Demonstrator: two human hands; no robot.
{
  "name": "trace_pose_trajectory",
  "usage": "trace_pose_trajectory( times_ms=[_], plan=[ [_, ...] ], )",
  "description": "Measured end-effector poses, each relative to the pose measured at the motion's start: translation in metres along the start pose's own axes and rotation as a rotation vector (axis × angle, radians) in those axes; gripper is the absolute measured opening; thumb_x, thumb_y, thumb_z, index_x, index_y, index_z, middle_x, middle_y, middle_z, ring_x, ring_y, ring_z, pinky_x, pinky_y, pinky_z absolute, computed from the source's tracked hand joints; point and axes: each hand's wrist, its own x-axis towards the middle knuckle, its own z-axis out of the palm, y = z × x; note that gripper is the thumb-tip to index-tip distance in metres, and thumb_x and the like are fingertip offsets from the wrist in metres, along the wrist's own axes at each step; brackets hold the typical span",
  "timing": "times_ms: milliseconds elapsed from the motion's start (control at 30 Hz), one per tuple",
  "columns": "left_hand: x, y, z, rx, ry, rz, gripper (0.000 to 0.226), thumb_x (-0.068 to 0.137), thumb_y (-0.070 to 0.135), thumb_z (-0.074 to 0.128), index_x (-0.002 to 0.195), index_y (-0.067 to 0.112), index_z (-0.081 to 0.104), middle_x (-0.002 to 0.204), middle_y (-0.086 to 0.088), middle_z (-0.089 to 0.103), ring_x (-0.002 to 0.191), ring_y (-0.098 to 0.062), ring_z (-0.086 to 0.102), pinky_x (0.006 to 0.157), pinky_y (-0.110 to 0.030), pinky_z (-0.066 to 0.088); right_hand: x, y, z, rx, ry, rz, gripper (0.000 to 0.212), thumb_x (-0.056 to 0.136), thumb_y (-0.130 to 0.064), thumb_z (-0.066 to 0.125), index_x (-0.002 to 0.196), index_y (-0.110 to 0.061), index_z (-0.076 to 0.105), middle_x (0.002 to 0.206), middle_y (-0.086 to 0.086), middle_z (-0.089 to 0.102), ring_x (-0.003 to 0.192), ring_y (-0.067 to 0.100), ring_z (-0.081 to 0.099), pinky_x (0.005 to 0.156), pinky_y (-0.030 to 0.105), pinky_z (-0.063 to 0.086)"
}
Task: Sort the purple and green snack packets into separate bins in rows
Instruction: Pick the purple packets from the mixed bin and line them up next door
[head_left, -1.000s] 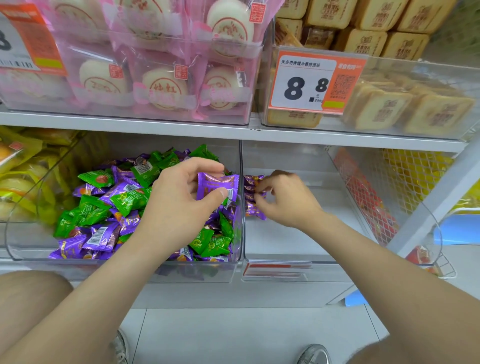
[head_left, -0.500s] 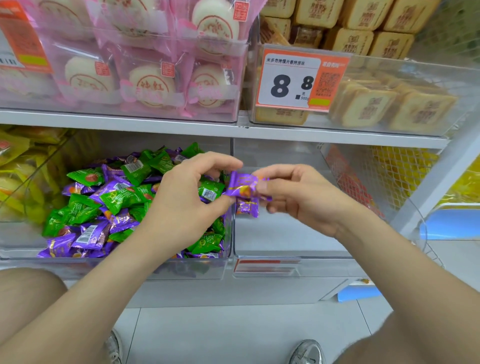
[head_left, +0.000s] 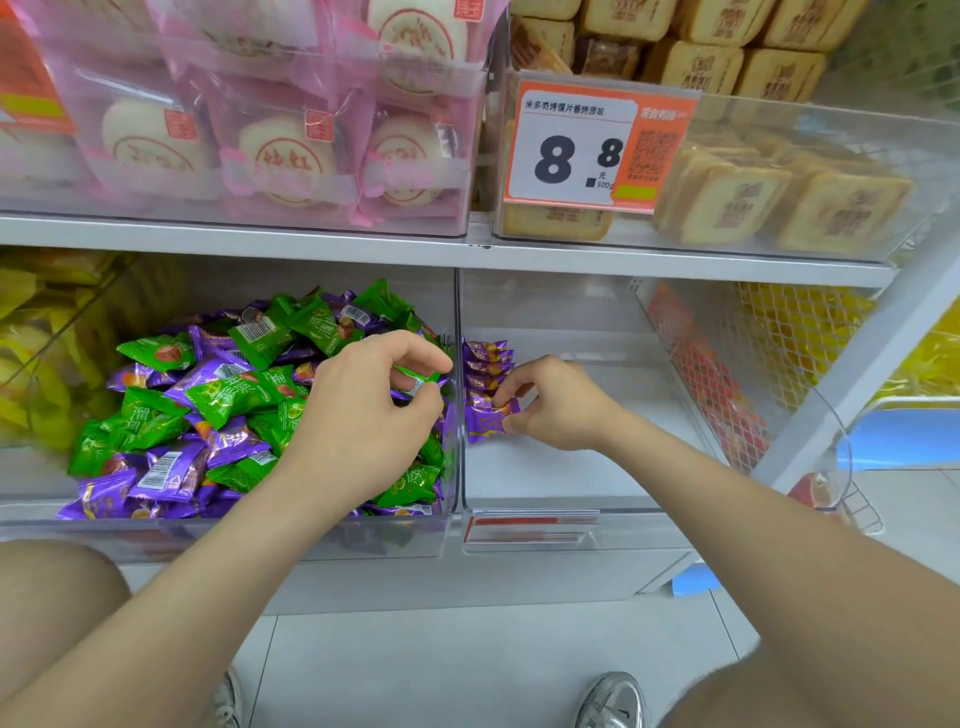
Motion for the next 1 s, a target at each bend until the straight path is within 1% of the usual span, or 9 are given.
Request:
trace_pose_trajectory(
  times_ms=[100, 167, 233, 333, 400, 500, 700, 900, 1000],
  plan=[
    [-0.0013, 0.0018, -0.0012, -0.003, -0.003, -0.007, 0.023, 0.092, 0.014, 0.067, 0.101, 0.035, 0.074, 0.092, 0.020, 0.070, 0.064, 0.012, 0.056, 0.065, -0.021, 0.039, 0.0014, -0.0027, 0.0050, 0.030, 0.010, 0.055, 0.022, 0.078, -0.026, 0.087, 0.098, -0.026, 0.080, 0.102, -0.001, 0.074, 0.083, 0.014, 0.065, 0.072, 0.025, 0.047],
    [-0.0019, 0.0021, -0.0017, -0.006, -0.007, -0.008, 0.023, 0.093, 0.015, 0.067, 0.100, 0.035, 0.075, 0.091, 0.019, 0.069, 0.063, 0.012, 0.056, 0.064, -0.021, 0.039, 0.0015, -0.0039, 0.0073, 0.085, 0.017, 0.095, 0.020, 0.076, -0.022, 0.088, 0.094, -0.024, 0.080, 0.094, 0.003, 0.077, 0.080, 0.018, 0.068, 0.064, 0.017, 0.051],
    [-0.0020, 0.0014, -0.0022, -0.005, -0.012, -0.013, 0.022, 0.093, 0.015, 0.068, 0.099, 0.035, 0.074, 0.092, 0.020, 0.069, 0.069, 0.009, 0.059, 0.065, -0.020, 0.040, 0.0019, -0.0035, 0.0088, 0.106, 0.029, 0.115, 0.019, 0.074, -0.020, 0.088, 0.092, -0.023, 0.080, 0.090, 0.003, 0.077, 0.079, 0.018, 0.069, 0.055, 0.009, 0.045],
    [-0.0017, -0.0005, -0.0033, -0.005, -0.015, -0.017, 0.022, 0.093, 0.015, 0.068, 0.097, 0.036, 0.074, 0.094, 0.021, 0.069, 0.081, 0.004, 0.063, 0.067, -0.019, 0.042, 0.0015, -0.0025, 0.0075, 0.097, 0.046, 0.103, 0.019, 0.073, -0.020, 0.089, 0.090, -0.023, 0.080, 0.088, 0.001, 0.077, 0.082, 0.019, 0.071, 0.054, 0.008, 0.045],
    [-0.0021, -0.0006, -0.0044, -0.008, -0.019, -0.018, 0.023, 0.093, 0.015, 0.067, 0.097, 0.036, 0.074, 0.098, 0.022, 0.070, 0.085, 0.003, 0.065, 0.069, -0.021, 0.043, 0.0008, -0.0017, 0.0062, 0.079, 0.060, 0.082, 0.020, 0.072, -0.020, 0.088, 0.090, -0.022, 0.080, 0.087, 0.001, 0.077, 0.077, 0.016, 0.070, 0.055, 0.006, 0.044],
    [-0.0029, 0.0003, -0.0056, -0.010, -0.020, -0.020, 0.023, 0.093, 0.014, 0.067, 0.097, 0.036, 0.074, 0.095, 0.022, 0.069, 0.084, 0.005, 0.064, 0.069, -0.021, 0.043, -0.0011, -0.0022, 0.0067, 0.023, 0.095, 0.023, 0.019, 0.073, -0.019, 0.086, 0.091, -0.020, 0.080, 0.085, -0.005, 0.075, 0.063, 0.001, 0.061, 0.059, 0.003, 0.039],
    [-0.0033, 0.0038, -0.0062, -0.019, -0.019, -0.025, 0.022, 0.093, 0.014, 0.068, 0.095, 0.035, 0.075, 0.088, 0.022, 0.067, 0.075, 0.007, 0.062, 0.070, -0.026, 0.044, -0.0023, -0.0024, 0.0098, -0.033, 0.107, -0.056, 0.015, 0.071, -0.015, 0.083, 0.086, -0.018, 0.079, 0.086, -0.006, 0.075, 0.062, -0.005, 0.057, 0.078, 0.022, 0.048],
    [-0.0047, 0.0068, -0.0062, -0.021, -0.019, -0.023, 0.022, 0.093, 0.014, 0.067, 0.094, 0.034, 0.075, 0.085, 0.021, 0.066, 0.064, 0.009, 0.059, 0.075, -0.030, 0.045, -0.0060, -0.0077, 0.0062, -0.034, 0.127, -0.100, 0.038, 0.074, -0.020, 0.087, 0.108, -0.015, 0.071, 0.088, -0.008, 0.062, 0.062, -0.006, 0.054, 0.070, 0.020, 0.038],
    [-0.0047, 0.0068, -0.0064, -0.027, -0.013, -0.025, 0.021, 0.093, 0.014, 0.068, 0.093, 0.033, 0.075, 0.081, 0.021, 0.066, 0.059, 0.009, 0.058, 0.079, -0.035, 0.047, -0.0057, -0.0074, 0.0087, -0.072, 0.100, -0.128, 0.046, 0.075, -0.021, 0.085, 0.118, -0.017, 0.070, 0.084, -0.012, 0.059, 0.067, 0.003, 0.058, 0.073, 0.023, 0.043]
  ],
)
